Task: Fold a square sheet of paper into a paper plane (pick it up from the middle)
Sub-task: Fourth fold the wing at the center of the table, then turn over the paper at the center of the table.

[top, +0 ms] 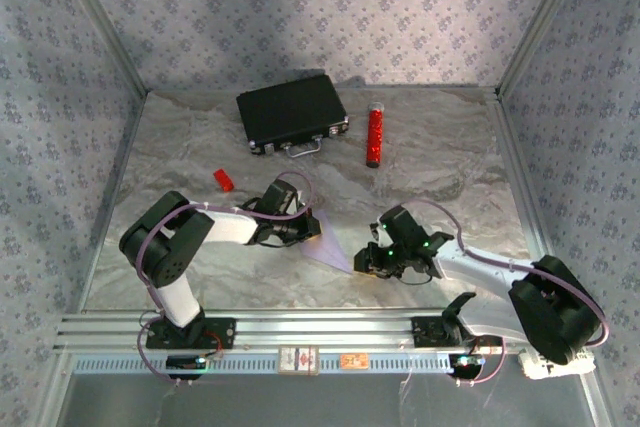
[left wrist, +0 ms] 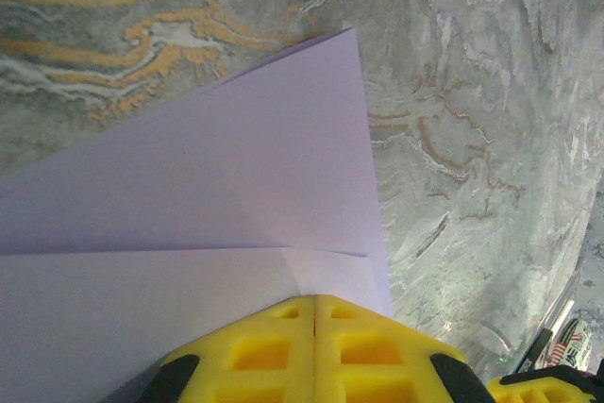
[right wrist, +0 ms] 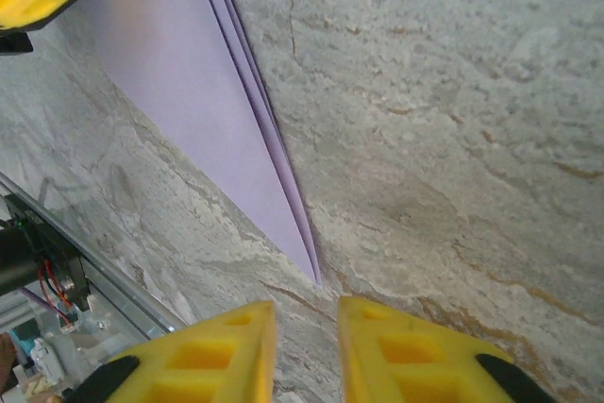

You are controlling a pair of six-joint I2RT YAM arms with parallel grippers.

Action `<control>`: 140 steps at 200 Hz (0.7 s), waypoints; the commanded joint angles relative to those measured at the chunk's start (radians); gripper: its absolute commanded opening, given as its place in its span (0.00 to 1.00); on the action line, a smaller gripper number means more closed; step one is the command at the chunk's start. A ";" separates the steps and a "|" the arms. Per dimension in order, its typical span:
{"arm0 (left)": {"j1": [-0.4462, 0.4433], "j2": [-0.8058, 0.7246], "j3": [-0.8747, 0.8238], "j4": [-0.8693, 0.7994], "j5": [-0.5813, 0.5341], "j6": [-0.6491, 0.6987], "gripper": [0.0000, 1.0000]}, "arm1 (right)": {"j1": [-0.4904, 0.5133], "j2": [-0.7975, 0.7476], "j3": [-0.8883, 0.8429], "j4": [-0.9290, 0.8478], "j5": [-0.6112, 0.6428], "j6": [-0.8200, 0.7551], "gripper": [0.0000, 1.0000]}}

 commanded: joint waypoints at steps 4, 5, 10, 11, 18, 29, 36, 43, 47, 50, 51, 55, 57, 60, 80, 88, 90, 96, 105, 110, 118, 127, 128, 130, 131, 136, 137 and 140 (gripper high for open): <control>0.009 0.012 -0.021 -0.018 -0.018 -0.010 0.04 | -0.004 0.018 0.007 0.019 -0.028 0.046 0.28; 0.009 0.012 -0.022 -0.018 -0.018 -0.010 0.04 | -0.004 0.018 0.007 0.020 -0.029 0.047 0.28; 0.009 0.014 -0.022 -0.016 -0.017 -0.011 0.04 | -0.005 0.021 0.004 0.024 -0.030 0.049 0.28; 0.010 0.014 -0.022 -0.016 -0.019 -0.011 0.04 | -0.005 0.021 0.004 0.025 -0.029 0.050 0.28; 0.010 0.014 -0.022 -0.015 -0.017 -0.013 0.04 | -0.004 0.025 0.000 0.035 -0.032 0.054 0.29; 0.010 0.015 -0.024 -0.011 -0.015 -0.016 0.04 | -0.004 0.034 -0.005 0.054 -0.039 0.059 0.30; 0.010 0.015 -0.024 -0.008 -0.015 -0.017 0.04 | -0.004 0.039 -0.006 0.066 -0.045 0.063 0.30; 0.009 0.017 -0.025 -0.007 -0.016 -0.017 0.04 | -0.005 0.046 -0.010 0.084 -0.053 0.068 0.31; 0.010 0.017 -0.025 -0.006 -0.015 -0.017 0.04 | -0.004 0.049 -0.010 0.091 -0.057 0.070 0.32; 0.010 0.017 -0.026 -0.006 -0.015 -0.018 0.04 | -0.005 0.051 -0.010 0.095 -0.058 0.073 0.32; 0.010 0.017 -0.026 -0.006 -0.015 -0.019 0.04 | -0.005 0.052 -0.010 0.097 -0.057 0.074 0.33; 0.010 0.017 -0.025 -0.004 -0.015 -0.019 0.04 | -0.005 0.056 -0.010 0.101 -0.058 0.076 0.34; 0.010 0.017 -0.026 -0.004 -0.015 -0.019 0.04 | -0.004 0.058 -0.010 0.102 -0.059 0.076 0.34; 0.010 0.017 -0.025 -0.004 -0.014 -0.019 0.04 | -0.004 0.060 -0.009 0.102 -0.060 0.076 0.34; 0.010 0.017 -0.026 -0.002 -0.014 -0.021 0.04 | -0.004 0.083 -0.003 0.097 -0.054 0.073 0.35; 0.009 0.017 -0.026 -0.001 -0.014 -0.022 0.04 | -0.005 0.090 -0.002 0.101 -0.053 0.072 0.35; 0.010 0.017 -0.026 0.001 -0.014 -0.022 0.04 | -0.004 0.093 -0.002 0.104 -0.054 0.073 0.35; 0.010 0.017 -0.026 0.001 -0.014 -0.022 0.04 | -0.005 0.101 -0.004 0.109 -0.054 0.076 0.35; 0.010 0.017 -0.028 0.003 -0.014 -0.022 0.04 | -0.005 0.112 -0.004 0.120 -0.056 0.080 0.35; 0.010 0.017 -0.029 0.003 -0.014 -0.022 0.04 | -0.004 0.119 -0.004 0.125 -0.060 0.082 0.35; 0.010 0.017 -0.028 0.003 -0.014 -0.022 0.04 | -0.004 0.129 -0.003 0.138 -0.068 0.082 0.35; 0.010 0.018 -0.028 0.005 -0.014 -0.022 0.04 | -0.002 0.136 -0.002 0.155 -0.077 0.087 0.35; 0.010 0.017 -0.028 0.005 -0.014 -0.022 0.04 | -0.002 0.137 -0.003 0.157 -0.078 0.087 0.35; 0.009 0.017 -0.028 0.005 -0.014 -0.022 0.04 | -0.002 0.140 -0.002 0.160 -0.079 0.088 0.35; 0.010 0.017 -0.028 0.005 -0.014 -0.023 0.04 | -0.001 0.140 -0.002 0.163 -0.079 0.088 0.34; 0.010 0.017 -0.028 0.004 -0.013 -0.023 0.04 | -0.001 0.142 -0.001 0.169 -0.081 0.090 0.33; 0.010 0.017 -0.028 0.004 -0.014 -0.023 0.04 | -0.001 0.142 0.000 0.170 -0.080 0.090 0.33; 0.010 0.017 -0.028 0.005 -0.014 -0.023 0.04 | -0.002 0.140 -0.001 0.174 -0.080 0.092 0.33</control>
